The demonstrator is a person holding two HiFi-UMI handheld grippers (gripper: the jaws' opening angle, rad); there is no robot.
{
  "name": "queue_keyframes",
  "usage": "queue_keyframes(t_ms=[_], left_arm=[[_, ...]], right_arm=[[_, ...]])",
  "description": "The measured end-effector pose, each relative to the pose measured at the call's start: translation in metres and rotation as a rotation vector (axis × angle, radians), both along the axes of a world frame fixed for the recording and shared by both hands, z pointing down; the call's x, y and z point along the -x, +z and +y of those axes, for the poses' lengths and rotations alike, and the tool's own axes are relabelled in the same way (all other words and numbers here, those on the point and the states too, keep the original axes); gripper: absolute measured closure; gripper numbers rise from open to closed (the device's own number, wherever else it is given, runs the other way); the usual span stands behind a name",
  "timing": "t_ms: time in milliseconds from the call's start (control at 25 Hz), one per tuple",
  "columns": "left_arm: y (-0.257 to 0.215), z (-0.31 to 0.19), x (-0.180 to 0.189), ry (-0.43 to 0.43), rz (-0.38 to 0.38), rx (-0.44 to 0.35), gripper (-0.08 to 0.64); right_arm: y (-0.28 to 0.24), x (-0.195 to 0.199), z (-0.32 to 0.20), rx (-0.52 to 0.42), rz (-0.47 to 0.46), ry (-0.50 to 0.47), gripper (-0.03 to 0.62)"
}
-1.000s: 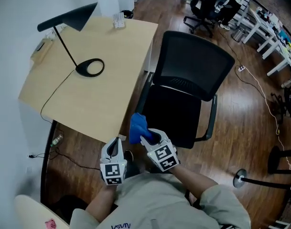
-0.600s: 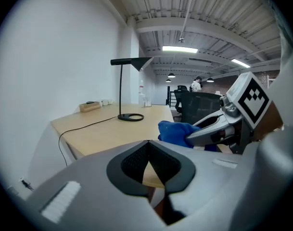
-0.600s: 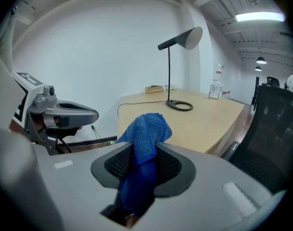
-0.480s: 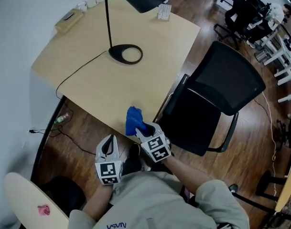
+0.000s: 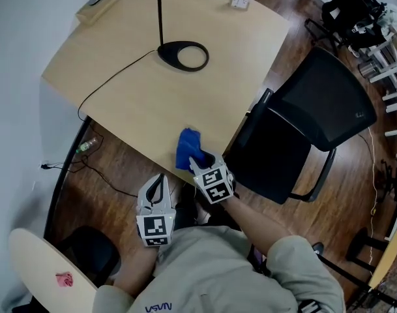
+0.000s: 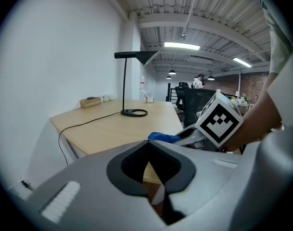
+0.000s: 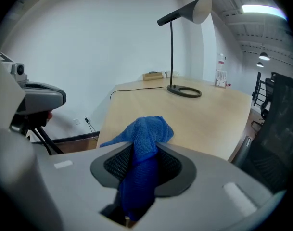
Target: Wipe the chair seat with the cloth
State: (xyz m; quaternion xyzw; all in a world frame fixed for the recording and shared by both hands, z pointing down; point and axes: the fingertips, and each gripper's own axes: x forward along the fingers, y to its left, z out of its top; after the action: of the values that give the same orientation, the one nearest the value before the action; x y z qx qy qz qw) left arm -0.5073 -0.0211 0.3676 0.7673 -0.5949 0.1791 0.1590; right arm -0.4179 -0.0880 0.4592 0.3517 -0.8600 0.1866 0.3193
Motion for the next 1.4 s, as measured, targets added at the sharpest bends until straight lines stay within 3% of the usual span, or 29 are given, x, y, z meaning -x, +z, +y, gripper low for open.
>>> queue_keyframes(t_ms=[280, 560, 640, 760, 880, 1160, 1400], left_arm=[[-0.006, -0.005, -0.021, 0.073, 0.056, 0.008, 0.555], [-0.040, -0.019, -0.074, 0.224, 0.104, -0.030, 0.555], [-0.048, -0.022, -0.095, 0.299, 0.119, -0.035, 0.555], [-0.055, -0.027, -0.136, 0.458, 0.142, -0.057, 0.555], [-0.066, -0.027, -0.176, 0.569, 0.149, -0.080, 0.555], [-0.105, 0.015, -0.268, 0.719, 0.144, -0.140, 0.557], [-0.132, 0.094, -0.357, 0.842, 0.177, -0.156, 0.557]], right_arm=[[-0.005, 0.001, 0.002, 0.063, -0.033, -0.014, 0.414], [-0.074, -0.056, 0.025, -0.031, -0.054, 0.070, 0.441], [-0.091, -0.082, 0.036, -0.056, -0.052, 0.143, 0.494], [-0.114, -0.130, 0.047, -0.118, -0.060, 0.325, 0.588], [-0.135, -0.173, 0.065, -0.184, -0.082, 0.479, 0.591], [-0.188, -0.264, 0.139, -0.332, -0.138, 0.755, 0.591], [-0.218, -0.338, 0.225, -0.420, -0.141, 0.869, 0.591]])
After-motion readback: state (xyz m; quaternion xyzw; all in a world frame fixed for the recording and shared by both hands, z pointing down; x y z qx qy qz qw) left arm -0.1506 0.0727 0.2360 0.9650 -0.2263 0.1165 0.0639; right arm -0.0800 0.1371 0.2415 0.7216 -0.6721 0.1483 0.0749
